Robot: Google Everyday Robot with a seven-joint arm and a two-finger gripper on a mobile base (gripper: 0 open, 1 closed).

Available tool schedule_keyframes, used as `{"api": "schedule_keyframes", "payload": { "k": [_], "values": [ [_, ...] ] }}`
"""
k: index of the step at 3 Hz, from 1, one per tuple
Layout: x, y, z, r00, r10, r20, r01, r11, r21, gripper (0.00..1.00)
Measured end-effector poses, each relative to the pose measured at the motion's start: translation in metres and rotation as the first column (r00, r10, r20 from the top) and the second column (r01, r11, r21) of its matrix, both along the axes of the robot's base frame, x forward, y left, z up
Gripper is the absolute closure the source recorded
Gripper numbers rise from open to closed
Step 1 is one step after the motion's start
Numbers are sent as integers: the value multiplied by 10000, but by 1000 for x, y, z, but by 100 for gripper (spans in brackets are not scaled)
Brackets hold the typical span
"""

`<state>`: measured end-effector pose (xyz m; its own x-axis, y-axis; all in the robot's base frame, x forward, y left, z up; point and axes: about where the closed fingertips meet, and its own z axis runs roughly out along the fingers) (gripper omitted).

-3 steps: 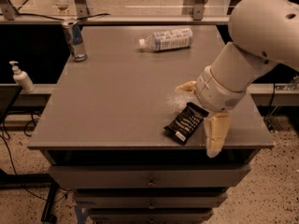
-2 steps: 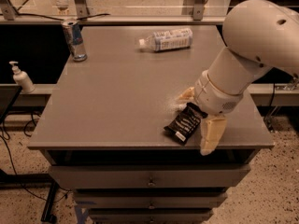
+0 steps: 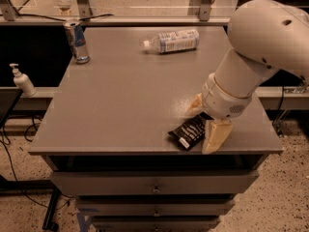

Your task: Pick rxbar chocolate

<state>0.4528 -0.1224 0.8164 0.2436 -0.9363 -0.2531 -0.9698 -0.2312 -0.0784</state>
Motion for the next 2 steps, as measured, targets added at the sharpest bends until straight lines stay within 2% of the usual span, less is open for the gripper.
{"api": "schedule_keyframes", "payload": {
  "k": [1,2],
  "values": [
    [0,0,5,10000,-7,-1,7,10000,-8,88],
    [0,0,6,10000,-9,-2,9,10000,-11,100]
  ]
}}
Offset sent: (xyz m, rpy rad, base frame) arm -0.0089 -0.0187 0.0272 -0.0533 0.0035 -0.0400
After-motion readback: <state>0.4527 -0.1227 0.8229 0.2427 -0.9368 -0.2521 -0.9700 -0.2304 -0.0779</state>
